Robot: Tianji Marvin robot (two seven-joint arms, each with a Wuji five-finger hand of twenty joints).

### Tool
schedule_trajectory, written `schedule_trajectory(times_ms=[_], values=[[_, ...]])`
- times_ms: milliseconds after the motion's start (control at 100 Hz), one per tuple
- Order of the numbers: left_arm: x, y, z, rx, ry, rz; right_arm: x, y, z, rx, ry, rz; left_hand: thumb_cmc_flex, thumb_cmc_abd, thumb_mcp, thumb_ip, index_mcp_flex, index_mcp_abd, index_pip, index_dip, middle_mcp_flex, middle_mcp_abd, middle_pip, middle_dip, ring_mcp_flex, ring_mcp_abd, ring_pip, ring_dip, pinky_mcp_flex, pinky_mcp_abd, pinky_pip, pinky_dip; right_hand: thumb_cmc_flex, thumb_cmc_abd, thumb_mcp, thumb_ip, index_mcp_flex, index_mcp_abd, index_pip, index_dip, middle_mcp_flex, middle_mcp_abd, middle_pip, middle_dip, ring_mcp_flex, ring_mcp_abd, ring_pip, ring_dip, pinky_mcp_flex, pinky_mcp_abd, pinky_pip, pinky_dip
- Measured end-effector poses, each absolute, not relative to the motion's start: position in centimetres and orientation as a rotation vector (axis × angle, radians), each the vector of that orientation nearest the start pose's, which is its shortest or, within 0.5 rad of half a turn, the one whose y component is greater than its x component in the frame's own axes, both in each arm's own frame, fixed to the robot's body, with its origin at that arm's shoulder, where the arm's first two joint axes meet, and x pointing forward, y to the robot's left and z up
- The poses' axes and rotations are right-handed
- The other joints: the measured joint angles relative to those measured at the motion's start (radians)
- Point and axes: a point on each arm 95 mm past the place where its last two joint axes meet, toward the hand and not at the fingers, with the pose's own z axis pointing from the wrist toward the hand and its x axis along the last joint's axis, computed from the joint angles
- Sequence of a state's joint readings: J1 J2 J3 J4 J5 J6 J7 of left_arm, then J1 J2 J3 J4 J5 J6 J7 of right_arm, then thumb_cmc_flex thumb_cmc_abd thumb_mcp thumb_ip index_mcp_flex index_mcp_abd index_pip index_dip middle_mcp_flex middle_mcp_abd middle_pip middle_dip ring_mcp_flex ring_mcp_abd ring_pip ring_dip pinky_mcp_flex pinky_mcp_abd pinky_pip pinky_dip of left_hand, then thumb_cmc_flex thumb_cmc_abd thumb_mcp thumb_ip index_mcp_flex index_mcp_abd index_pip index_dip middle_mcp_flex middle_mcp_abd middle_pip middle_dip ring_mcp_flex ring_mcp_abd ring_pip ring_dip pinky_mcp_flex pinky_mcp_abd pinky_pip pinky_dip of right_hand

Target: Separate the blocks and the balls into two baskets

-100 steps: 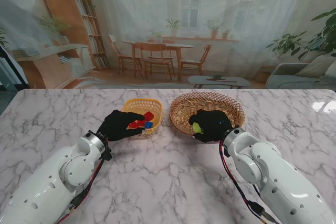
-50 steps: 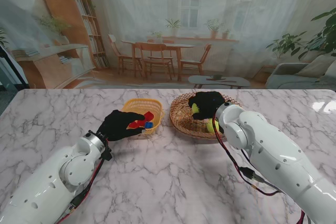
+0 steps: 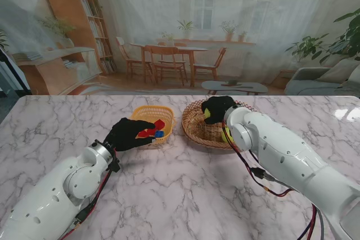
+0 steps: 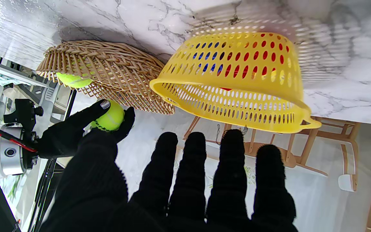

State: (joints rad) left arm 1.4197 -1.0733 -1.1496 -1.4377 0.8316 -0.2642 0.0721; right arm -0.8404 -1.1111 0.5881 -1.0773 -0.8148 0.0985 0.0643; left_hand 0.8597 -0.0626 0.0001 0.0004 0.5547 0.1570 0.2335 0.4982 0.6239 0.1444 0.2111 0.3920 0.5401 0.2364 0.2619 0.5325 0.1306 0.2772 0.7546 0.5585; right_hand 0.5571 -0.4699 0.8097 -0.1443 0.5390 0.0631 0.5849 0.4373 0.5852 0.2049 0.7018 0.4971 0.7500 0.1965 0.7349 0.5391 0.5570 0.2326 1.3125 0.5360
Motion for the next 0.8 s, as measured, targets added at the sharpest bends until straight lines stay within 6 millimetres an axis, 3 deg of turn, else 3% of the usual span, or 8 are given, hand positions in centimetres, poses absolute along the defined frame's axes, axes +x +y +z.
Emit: schedule_trajectory(times_ms=[230,340,450,800], values=[[43.15,-0.13,-32.3,-1.164,1.566,-1.736,54.49,4.5,-30.69,1.073,1.762,1.189,0.0,0.0,0.0,0.0,0.0,0.0,0.0,0.0,0.0,0.0,0.0,0.0,0.0,0.0,0.0,0.0,0.0,0.0,0.0,0.0,-0.003,0.009,0.0,0.009,-0.001,0.0,-0.02,0.014,-0.011,-0.002,-0.012,-0.023,-0.024,0.0,-0.007,-0.02,-0.033,0.001,-0.01,0.0],[43.15,-0.16,-32.32,-1.164,1.567,-1.736,54.51,4.48,-30.74,1.08,1.766,1.18,0.0,0.0,0.0,0.0,0.0,0.0,0.0,0.0,0.0,0.0,0.0,0.0,0.0,0.0,0.0,0.0,0.0,0.0,0.0,0.0,-0.107,0.072,-0.053,0.038,-0.026,-0.001,-0.059,0.018,-0.067,-0.02,-0.048,-0.05,-0.079,-0.053,-0.047,-0.038,-0.105,0.015,-0.028,-0.001],[43.15,-0.17,-32.31,-1.164,1.567,-1.736,54.5,4.43,-30.85,1.112,1.773,1.16,0.0,0.0,0.0,0.0,0.0,0.0,0.0,0.001,0.0,0.0,0.0,0.0,0.0,0.0,0.0,0.0,0.0,0.0,0.0,0.0,-0.168,0.092,-0.145,0.048,-0.063,-0.007,-0.128,0.03,-0.123,-0.018,-0.087,-0.08,-0.153,-0.044,-0.127,-0.074,-0.19,0.042,-0.084,-0.005],[43.14,-0.21,-32.33,-1.164,1.568,-1.736,54.39,3.95,-30.03,1.144,1.715,1.19,0.0,0.0,0.0,0.0,0.0,0.0,0.0,0.001,0.0,0.0,0.0,0.0,0.0,0.0,0.0,0.0,0.0,0.0,0.0,0.0,-0.169,0.132,-0.204,0.061,-0.074,-0.008,-0.142,0.042,-0.136,-0.018,-0.096,-0.084,-0.169,-0.042,-0.145,-0.085,-0.227,0.053,-0.103,-0.005]])
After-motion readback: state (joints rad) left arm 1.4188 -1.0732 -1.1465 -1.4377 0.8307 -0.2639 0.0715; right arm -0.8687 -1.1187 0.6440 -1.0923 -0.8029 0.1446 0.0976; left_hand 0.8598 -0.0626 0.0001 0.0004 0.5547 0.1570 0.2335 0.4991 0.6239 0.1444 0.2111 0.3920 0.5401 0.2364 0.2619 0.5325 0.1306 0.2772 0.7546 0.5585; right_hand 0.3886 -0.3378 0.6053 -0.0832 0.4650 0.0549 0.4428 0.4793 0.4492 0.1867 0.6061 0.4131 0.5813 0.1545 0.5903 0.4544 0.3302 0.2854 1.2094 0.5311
